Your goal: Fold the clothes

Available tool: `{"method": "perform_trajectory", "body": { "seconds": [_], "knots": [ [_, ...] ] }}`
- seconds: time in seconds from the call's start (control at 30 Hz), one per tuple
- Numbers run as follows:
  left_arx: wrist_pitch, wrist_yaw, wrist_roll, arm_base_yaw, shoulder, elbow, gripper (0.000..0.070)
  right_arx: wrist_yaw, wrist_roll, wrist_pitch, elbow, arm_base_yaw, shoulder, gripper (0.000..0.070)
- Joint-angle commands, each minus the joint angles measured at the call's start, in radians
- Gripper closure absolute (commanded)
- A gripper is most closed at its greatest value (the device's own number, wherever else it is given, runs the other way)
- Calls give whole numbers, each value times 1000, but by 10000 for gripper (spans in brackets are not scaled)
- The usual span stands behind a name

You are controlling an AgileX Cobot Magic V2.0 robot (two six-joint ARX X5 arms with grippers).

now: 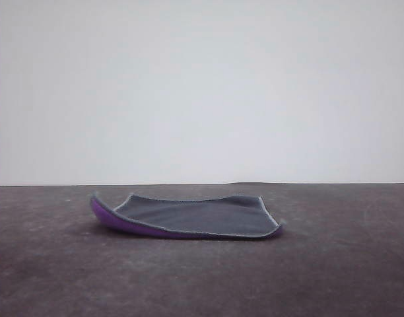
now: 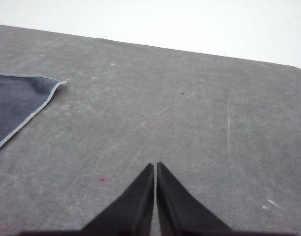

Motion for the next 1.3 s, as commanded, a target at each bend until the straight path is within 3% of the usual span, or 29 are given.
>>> {"method": "perform_trajectory", "body": {
  "seconds": [0.0,0.8,1.27],
  "knots": [
    [-6,-1,0,0,-2,-19,689,1,10,10,-3,-2,-2,699],
    [-7,-1,-1,0,-2,-19,689,0,11,10,-3,-2,-2,699],
    [-8,-4,-81,0,7,49,688,-25,171,8,49,-2,4,699]
  ]
}}
